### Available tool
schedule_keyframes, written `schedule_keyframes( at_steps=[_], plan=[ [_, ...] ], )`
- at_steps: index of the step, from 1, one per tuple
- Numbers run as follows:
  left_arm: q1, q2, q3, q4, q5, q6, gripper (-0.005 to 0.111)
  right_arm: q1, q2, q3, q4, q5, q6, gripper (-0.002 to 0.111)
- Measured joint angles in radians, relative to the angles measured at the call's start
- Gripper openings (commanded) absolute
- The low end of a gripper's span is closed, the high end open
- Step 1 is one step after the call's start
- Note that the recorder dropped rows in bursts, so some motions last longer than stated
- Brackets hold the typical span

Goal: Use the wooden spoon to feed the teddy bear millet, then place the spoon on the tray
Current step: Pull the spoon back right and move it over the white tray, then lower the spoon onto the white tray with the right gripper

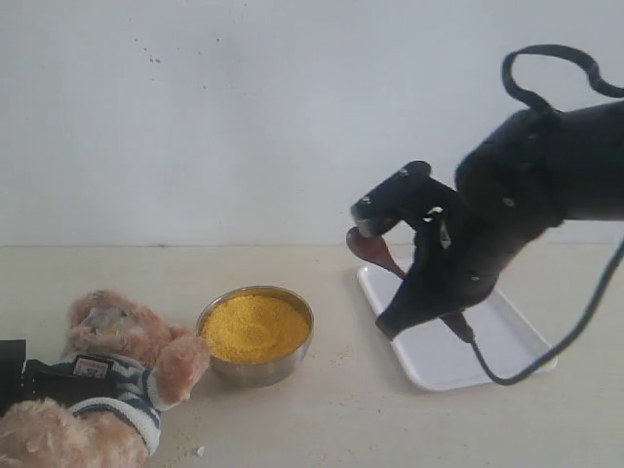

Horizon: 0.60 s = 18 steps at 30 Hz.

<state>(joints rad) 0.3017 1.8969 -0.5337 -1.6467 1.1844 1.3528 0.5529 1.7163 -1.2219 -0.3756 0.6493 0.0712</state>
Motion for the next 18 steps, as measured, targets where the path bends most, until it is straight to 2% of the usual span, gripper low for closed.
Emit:
schedule_keyframes(
  at_steps=[5, 9, 13, 18],
  plan=[
    [0.000, 0.000, 0.000, 0.000, 0.002, 0.007, 0.004, -0.105, -0.067, 0.170, 0.051, -0.186, 0.015, 0.000],
    [0.000, 0.000, 0.000, -0.001, 0.002, 0.046, 0.004, -0.174, -0.064, 0.222, 0.172, -0.238, 0.020, 0.000],
    [0.000, 0.000, 0.000, -0.005, 0.002, 0.075, 0.004, -0.195, -0.063, 0.231, 0.267, -0.264, 0.006, 0.000],
    [0.000, 0.000, 0.000, -0.049, 0.002, 0.137, 0.004, -0.195, -0.063, 0.231, 0.298, -0.286, -0.018, 0.000]
  ],
)
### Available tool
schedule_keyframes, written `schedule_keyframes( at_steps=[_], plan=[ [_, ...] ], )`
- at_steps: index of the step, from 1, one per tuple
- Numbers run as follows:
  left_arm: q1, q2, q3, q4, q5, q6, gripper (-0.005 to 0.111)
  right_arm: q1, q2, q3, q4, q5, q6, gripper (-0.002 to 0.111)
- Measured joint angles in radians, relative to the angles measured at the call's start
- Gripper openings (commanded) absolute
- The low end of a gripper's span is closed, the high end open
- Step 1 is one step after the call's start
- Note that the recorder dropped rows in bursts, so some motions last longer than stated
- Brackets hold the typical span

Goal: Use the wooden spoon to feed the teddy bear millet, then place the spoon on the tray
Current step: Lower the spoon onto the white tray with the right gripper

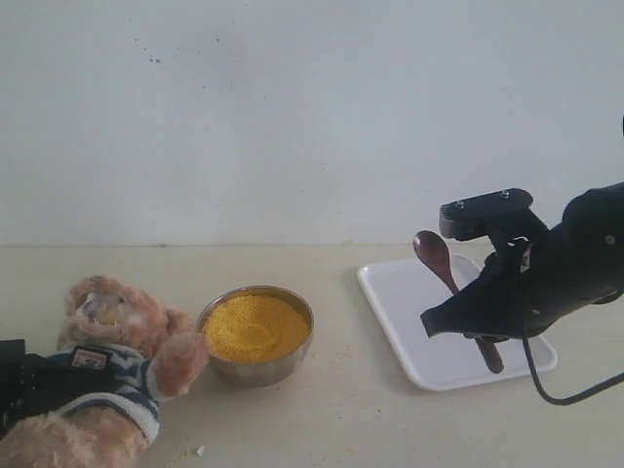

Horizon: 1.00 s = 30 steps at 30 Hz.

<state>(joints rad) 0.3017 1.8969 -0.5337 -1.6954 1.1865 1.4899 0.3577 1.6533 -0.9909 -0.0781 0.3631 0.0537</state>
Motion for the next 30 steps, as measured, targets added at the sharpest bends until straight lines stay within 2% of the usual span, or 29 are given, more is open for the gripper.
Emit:
schedule_keyframes(
  at_steps=[7, 10, 13, 16, 23, 25, 30],
  plan=[
    [0.000, 0.000, -0.012, -0.031, -0.011, 0.130, 0.004, 0.000, 0.000, 0.000, 0.006, -0.030, -0.002, 0.000],
    [0.000, 0.000, -0.053, -0.031, -0.044, 0.257, 0.004, 0.000, 0.000, 0.000, 0.008, -0.034, -0.005, 0.000],
    [0.000, 0.000, -0.106, -0.031, -0.068, 0.285, 0.004, 0.000, 0.000, 0.000, 0.008, -0.034, -0.009, 0.000],
    [0.000, 0.000, -0.161, -0.031, -0.203, 0.301, 0.004, 0.000, 0.000, 0.000, 0.008, -0.036, -0.025, 0.000],
    [-0.007, 0.002, -0.178, -0.033, -0.326, 0.301, 0.004, 0.000, 0.006, 0.000, 0.008, -0.065, -0.054, 0.000],
    [-0.007, 0.017, -0.178, -0.037, -0.317, 0.301, 0.004, -0.003, 0.050, -0.006, 0.001, -0.097, -0.054, 0.000],
    [-0.007, 0.023, -0.178, -0.037, -0.187, 0.301, 0.004, -0.069, 0.268, -0.278, -0.014, 0.087, -0.060, 0.000]
  ],
)
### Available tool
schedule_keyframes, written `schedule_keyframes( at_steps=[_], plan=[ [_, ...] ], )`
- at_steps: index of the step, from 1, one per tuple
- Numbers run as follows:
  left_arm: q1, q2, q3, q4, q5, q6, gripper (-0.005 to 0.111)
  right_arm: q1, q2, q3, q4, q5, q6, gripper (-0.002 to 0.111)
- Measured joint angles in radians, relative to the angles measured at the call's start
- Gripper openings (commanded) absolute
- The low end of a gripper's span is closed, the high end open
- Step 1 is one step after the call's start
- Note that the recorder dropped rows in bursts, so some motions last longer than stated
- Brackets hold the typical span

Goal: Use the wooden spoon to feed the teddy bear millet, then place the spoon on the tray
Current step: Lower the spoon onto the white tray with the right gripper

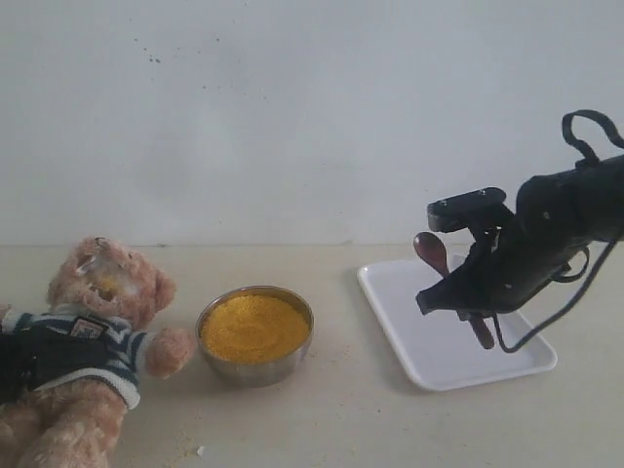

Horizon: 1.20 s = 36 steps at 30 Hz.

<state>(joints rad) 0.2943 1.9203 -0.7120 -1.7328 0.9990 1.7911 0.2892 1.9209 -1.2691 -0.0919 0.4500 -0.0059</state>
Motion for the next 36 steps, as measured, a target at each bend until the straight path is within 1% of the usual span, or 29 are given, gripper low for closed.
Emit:
schedule_keyframes(
  at_steps=[4, 8, 34, 36],
  plan=[
    [0.000, 0.002, 0.000, 0.000, 0.004, 0.000, 0.004, -0.004, 0.100, -0.112, -0.005, 0.039, -0.043, 0.000],
    [0.000, 0.008, 0.000, 0.000, 0.010, 0.000, 0.004, -0.004, 0.158, -0.151, -0.026, 0.041, -0.052, 0.000],
    [0.000, 0.008, 0.000, 0.000, 0.021, 0.000, 0.004, -0.004, 0.255, -0.165, -0.030, -0.004, -0.059, 0.000],
    [0.000, 0.008, 0.000, 0.000, 0.021, 0.000, 0.004, -0.004, 0.255, -0.165, -0.030, -0.006, -0.059, 0.002]
  ],
)
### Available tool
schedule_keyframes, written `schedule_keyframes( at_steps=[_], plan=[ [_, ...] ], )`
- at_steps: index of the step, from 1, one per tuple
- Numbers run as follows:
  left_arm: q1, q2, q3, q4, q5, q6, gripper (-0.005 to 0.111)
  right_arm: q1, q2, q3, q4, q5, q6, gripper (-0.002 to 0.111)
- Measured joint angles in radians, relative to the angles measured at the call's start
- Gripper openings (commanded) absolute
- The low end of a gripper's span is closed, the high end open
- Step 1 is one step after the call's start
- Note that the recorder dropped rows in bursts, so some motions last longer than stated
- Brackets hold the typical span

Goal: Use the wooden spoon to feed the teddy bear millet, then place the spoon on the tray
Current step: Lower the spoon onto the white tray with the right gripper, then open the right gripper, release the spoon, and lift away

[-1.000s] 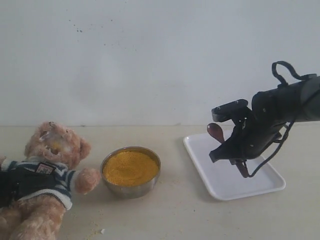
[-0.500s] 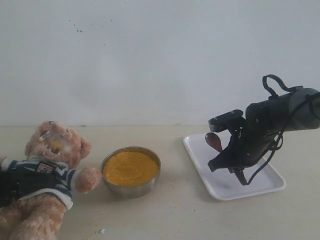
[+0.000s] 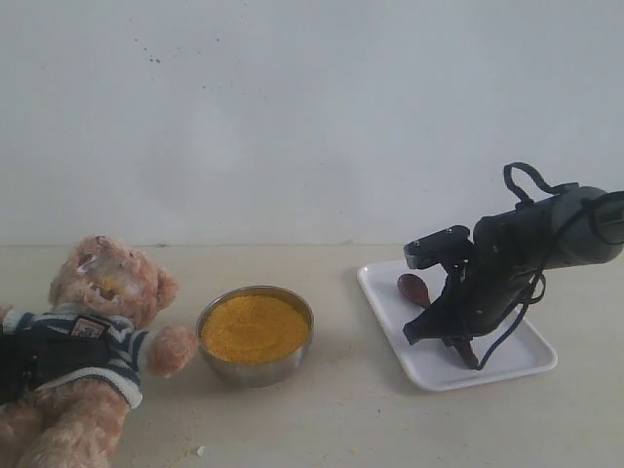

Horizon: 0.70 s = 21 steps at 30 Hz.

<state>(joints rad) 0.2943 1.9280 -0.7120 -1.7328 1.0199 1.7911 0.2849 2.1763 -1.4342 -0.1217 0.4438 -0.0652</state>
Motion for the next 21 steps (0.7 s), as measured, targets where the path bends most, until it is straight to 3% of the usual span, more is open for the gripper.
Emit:
schedule_keyframes(
  at_steps=[11, 21],
  plan=[
    [0.000, 0.000, 0.000, 0.000, 0.000, 0.000, 0.004, 0.000, 0.005, 0.000, -0.002, -0.002, 0.008, 0.039],
    [0.000, 0.000, 0.000, 0.000, 0.000, 0.000, 0.004, 0.000, -0.006, -0.002, -0.006, 0.038, 0.014, 0.042]
  ],
)
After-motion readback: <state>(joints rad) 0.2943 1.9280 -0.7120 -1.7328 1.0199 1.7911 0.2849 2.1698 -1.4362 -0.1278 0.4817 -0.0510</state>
